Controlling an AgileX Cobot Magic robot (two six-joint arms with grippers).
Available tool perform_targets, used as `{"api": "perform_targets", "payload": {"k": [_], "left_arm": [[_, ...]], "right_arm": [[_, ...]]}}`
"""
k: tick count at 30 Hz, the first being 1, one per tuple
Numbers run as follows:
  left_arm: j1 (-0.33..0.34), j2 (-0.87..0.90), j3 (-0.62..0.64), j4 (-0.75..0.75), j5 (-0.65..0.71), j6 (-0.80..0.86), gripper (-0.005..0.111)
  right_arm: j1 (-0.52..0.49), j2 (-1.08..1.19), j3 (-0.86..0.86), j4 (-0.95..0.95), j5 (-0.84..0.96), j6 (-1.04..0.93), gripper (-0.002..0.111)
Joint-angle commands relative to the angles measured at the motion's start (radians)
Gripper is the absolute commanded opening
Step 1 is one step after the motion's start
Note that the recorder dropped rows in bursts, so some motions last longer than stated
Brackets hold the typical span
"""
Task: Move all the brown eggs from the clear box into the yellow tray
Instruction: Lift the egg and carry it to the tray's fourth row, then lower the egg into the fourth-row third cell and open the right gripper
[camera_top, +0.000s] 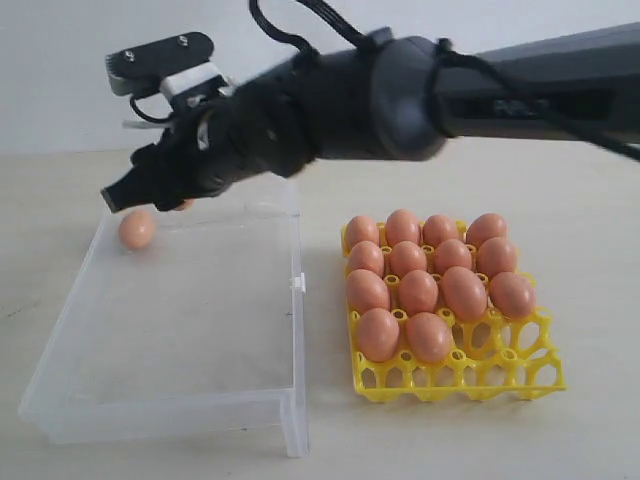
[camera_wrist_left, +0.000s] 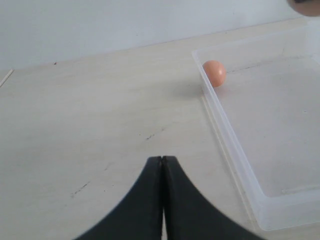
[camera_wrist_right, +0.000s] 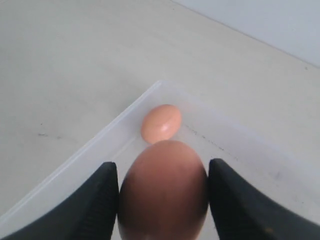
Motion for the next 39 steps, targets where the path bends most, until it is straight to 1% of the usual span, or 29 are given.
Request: {"api": "perform_targets", "payload": {"k": [1, 4, 7, 12, 17, 19, 21, 23, 28, 35, 39], "left_arm": [[-0.005, -0.006, -0.004, -0.001, -0.006, -0.005, 0.000], [-0.005, -0.006, -0.004, -0.001, -0.006, -0.005, 0.000], [-0.005, -0.006, -0.004, -0.001, -0.006, -0.005, 0.000], [-0.005, -0.006, -0.004, -0.001, -0.006, -0.005, 0.000], [-0.005, -0.006, -0.004, -0.001, -0.006, -0.005, 0.000], [-0.005, -0.006, -0.004, -0.001, -0.006, -0.005, 0.000], [-0.005, -0.006, -0.004, -0.001, -0.006, -0.005, 0.000], [-0.005, -0.006, -0.004, -0.001, -0.006, -0.005, 0.000], [-0.005, -0.006, -0.004, -0.001, -0.006, -0.005, 0.000], [-0.005, -0.006, -0.004, -0.001, -0.006, -0.005, 0.000], [-0.005, -0.006, -0.004, -0.001, -0.006, -0.005, 0.000]], "right_arm": [[-0.011, -0.198, 0.323, -0.007, -0.301, 0.001, 0.000], [-0.029, -0.325, 0.518, 0.041, -0.403, 0.008, 0.000], [-0.063, -0.428, 0.670, 0.072, -0.464, 0.008, 0.000], [-0.139, -0.563, 0.840, 0.147, -0.484, -0.020, 0.000], [-0.222, -0.641, 1.012, 0.185, -0.508, -0.122, 0.000], [-0.257, -0.662, 1.081, 0.246, -0.553, -0.165, 0.000], [-0.286, -0.678, 1.136, 0.290, -0.627, -0.168, 0.000], [-0.302, -0.691, 1.170, 0.323, -0.654, -0.166, 0.000], [-0.306, -0.693, 1.221, 0.339, -0.644, -0.162, 0.000], [-0.308, -0.674, 1.229, 0.390, -0.626, -0.184, 0.000], [-0.308, -0.631, 1.229, 0.394, -0.572, -0.184, 0.000]]}}
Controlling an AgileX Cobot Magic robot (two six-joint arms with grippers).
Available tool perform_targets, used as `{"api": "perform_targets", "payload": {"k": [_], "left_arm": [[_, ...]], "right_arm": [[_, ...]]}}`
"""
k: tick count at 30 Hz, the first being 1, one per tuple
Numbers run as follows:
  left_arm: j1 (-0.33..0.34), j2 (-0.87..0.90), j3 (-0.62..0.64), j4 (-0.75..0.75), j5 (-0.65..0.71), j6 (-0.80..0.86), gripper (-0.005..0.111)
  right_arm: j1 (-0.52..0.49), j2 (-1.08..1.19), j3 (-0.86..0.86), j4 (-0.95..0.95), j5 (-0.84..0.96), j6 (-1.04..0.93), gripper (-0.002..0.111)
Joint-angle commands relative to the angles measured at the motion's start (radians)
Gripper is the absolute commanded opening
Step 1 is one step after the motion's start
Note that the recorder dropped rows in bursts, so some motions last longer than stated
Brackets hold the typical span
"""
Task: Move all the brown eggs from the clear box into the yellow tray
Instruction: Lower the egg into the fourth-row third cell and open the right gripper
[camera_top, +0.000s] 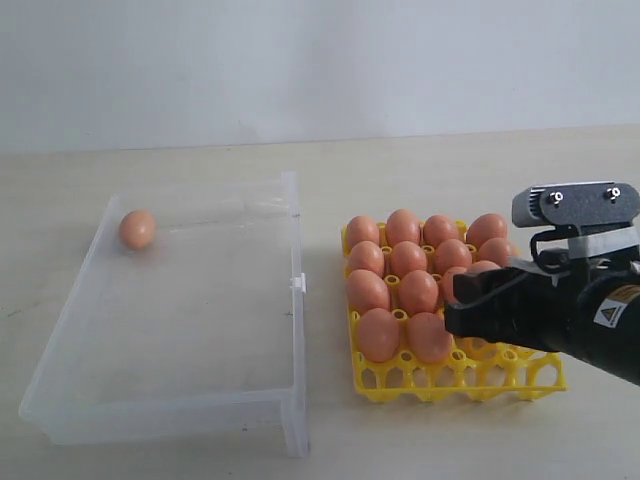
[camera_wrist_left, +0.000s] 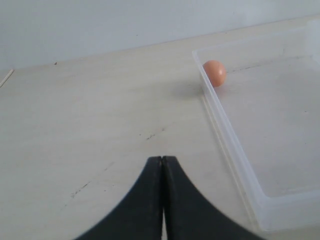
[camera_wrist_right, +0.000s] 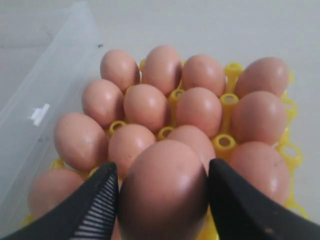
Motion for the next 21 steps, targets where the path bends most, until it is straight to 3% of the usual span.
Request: {"api": "perform_targets", "payload": {"k": [1, 21], "left_arm": [[-0.005, -0.006, -0.004, -0.001, -0.006, -0.005, 0.000], [-0.005, -0.006, -0.004, -0.001, -0.006, -0.005, 0.000]], "right_arm": [[-0.005, 0.042, 0.006, 0.003, 0.045, -0.013, 0.000], [-0.005, 0.052, 0.006, 0.007, 0.023, -0.040, 0.000]]}}
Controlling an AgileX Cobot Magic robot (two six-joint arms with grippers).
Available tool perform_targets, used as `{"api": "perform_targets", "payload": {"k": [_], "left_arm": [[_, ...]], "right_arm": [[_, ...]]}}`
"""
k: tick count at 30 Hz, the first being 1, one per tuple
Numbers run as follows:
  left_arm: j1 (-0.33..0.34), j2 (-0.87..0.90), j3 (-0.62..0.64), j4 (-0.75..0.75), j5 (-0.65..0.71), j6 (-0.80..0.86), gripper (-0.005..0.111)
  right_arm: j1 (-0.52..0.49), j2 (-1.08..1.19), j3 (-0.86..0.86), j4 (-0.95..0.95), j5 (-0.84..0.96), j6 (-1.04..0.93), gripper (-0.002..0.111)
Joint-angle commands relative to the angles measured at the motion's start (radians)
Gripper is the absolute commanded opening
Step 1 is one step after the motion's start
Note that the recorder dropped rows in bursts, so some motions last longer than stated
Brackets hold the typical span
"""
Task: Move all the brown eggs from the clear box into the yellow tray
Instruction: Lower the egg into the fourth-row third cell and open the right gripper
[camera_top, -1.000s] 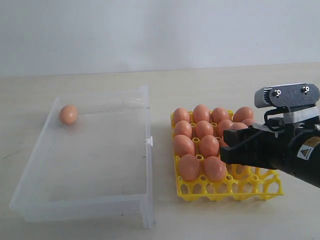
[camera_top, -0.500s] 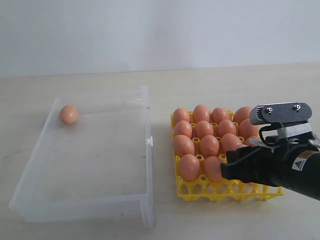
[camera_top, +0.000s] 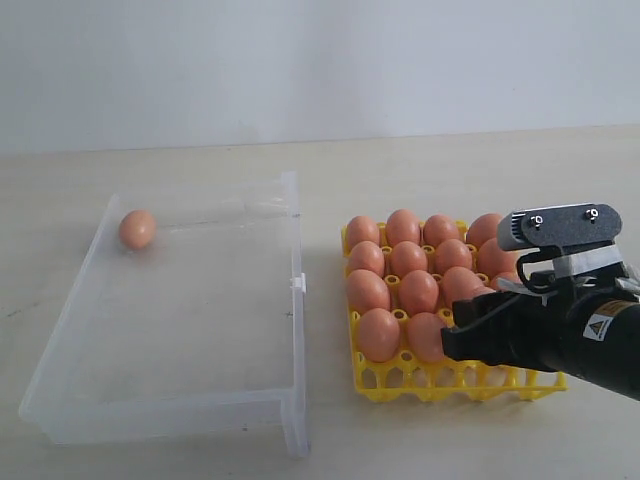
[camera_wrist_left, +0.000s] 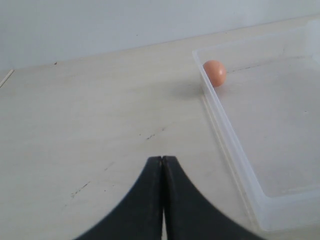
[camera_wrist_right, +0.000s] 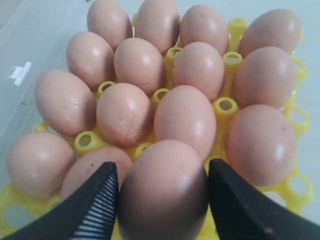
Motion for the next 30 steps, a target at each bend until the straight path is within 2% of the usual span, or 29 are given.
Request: {"api": "perform_targets", "payload": {"k": [1, 12, 23, 25, 27, 28, 30], "left_arm": [[-0.005, -0.006, -0.004, -0.001, -0.006, -0.005, 0.000], [-0.005, -0.006, -0.004, -0.001, -0.006, -0.005, 0.000], [-0.005, -0.006, -0.004, -0.001, -0.006, -0.005, 0.000], [-0.005, -0.006, -0.004, -0.001, -0.006, -0.005, 0.000], [-0.005, -0.006, -0.004, -0.001, -0.006, -0.005, 0.000], [-0.005, -0.006, -0.004, -0.001, -0.006, -0.005, 0.000], [-0.005, -0.006, -0.004, -0.001, -0.006, -0.005, 0.000]], "right_arm": [[-0.005, 0.000, 0.006, 0.001, -0.028, -0.013, 0.000], [-0.005, 0.093, 0.006, 0.021, -0.117, -0.021, 0.000], [-0.005, 0.105, 0.006, 0.020, -0.115, -0.021, 0.001], [-0.005, 0.105, 0.006, 0.018, -0.115, -0.021, 0.008], [-0.005, 0.105, 0.006, 0.018, -0.115, -0.016, 0.018], [-0.005, 0.105, 0.006, 0.018, -0.114, -0.013, 0.027], [-0.005, 0.105, 0.006, 0.018, -0.111, -0.013, 0.036]]}}
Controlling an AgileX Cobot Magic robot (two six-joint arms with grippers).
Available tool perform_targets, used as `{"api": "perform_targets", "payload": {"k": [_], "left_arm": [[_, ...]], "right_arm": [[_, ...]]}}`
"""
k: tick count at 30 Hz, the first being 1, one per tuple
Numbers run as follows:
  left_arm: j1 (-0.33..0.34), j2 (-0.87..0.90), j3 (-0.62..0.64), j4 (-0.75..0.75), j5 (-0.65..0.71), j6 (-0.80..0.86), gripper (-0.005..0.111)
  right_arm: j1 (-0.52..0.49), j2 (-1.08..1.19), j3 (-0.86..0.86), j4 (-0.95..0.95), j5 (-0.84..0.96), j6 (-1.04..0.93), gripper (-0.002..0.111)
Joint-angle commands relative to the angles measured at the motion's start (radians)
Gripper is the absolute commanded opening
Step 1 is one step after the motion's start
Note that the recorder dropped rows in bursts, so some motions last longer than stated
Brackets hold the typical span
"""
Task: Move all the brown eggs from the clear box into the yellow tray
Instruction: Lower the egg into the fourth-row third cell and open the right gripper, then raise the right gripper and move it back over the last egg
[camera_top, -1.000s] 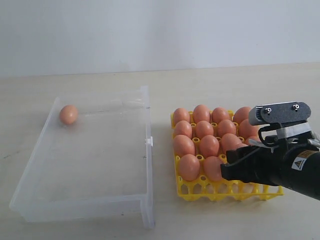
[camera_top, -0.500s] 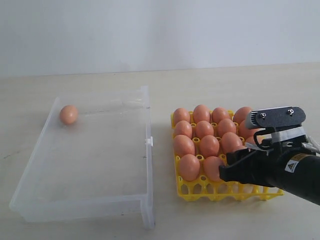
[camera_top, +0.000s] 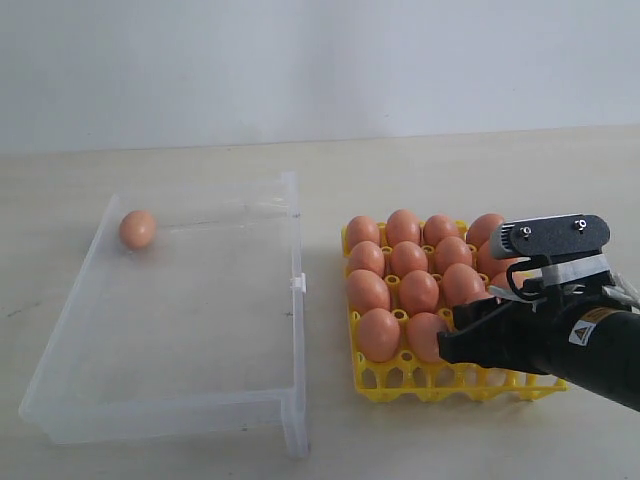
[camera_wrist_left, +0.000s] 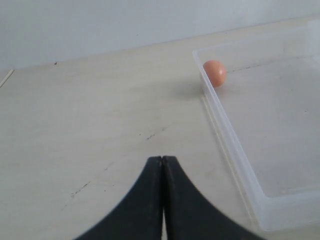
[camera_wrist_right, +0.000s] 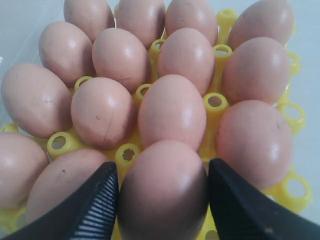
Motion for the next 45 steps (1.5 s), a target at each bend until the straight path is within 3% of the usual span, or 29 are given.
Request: {"api": "perform_targets", "payload": {"k": [1, 6, 16, 21, 28, 37, 45], "left_arm": [[-0.005, -0.006, -0.004, -0.001, -0.006, -0.005, 0.000], [-0.005, -0.006, -0.004, -0.001, -0.006, -0.005, 0.000], [-0.005, -0.006, -0.004, -0.001, -0.006, -0.005, 0.000], [-0.005, -0.006, -0.004, -0.001, -0.006, -0.005, 0.000], [-0.005, -0.006, -0.004, -0.001, -0.006, -0.005, 0.000], [-0.005, -0.006, -0.004, -0.001, -0.006, -0.005, 0.000], [-0.005, -0.006, -0.004, -0.001, -0.006, -0.005, 0.000]], "right_arm": [[-0.005, 0.003, 0.006, -0.005, -0.016, 0.000, 0.043], [-0.005, 0.001, 0.006, -0.003, -0.016, 0.026, 0.065], [-0.005, -0.008, 0.006, -0.003, -0.016, 0.048, 0.065], [-0.005, -0.082, -0.042, -0.005, 0.065, 0.063, 0.061], [-0.005, -0.178, -0.236, -0.006, 0.295, 0.063, 0.059], [-0.003, -0.163, -0.507, -0.006, 0.438, 0.040, 0.027], [0.007, 0.000, -0.694, 0.092, 0.650, -0.177, 0.025]]}}
